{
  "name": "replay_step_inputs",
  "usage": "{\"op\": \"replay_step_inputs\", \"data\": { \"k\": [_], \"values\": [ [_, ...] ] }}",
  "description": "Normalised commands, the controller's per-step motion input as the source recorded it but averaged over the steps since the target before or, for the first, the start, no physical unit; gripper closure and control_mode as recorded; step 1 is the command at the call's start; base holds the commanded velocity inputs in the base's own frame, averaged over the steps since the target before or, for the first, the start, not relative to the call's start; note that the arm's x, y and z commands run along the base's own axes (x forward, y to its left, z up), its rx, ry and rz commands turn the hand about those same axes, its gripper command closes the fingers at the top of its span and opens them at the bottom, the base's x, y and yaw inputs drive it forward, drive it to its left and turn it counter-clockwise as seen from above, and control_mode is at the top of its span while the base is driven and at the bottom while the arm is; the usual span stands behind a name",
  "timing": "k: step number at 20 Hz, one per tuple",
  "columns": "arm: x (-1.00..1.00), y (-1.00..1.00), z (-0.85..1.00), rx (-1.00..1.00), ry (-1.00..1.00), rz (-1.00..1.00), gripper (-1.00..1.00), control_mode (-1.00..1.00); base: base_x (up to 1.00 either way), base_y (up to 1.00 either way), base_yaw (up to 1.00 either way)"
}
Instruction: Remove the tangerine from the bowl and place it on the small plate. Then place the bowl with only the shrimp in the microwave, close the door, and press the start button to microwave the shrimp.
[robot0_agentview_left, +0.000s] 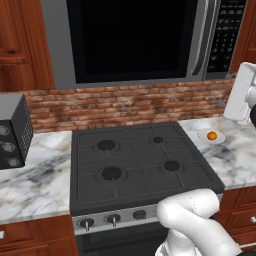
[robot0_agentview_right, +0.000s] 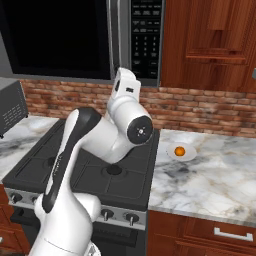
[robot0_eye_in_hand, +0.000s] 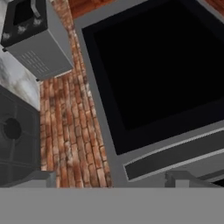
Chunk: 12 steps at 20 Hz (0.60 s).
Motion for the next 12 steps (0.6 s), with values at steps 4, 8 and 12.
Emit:
{"op": "replay_step_inputs", "data": {
  "k": [4,8,12],
  "values": [
    [0.11,-0.16,-0.01,0.00,0.01,0.00,-1.00,-1.00,0.00,0.00,0.00],
    [0.16,0.00,0.00,0.00,0.00,0.00,-1.00,-1.00,0.00,0.00,0.00],
    [0.14,0.00,0.00,0.00,0.00,0.00,-1.00,-1.00,0.00,0.00,0.00]
  ]
}}
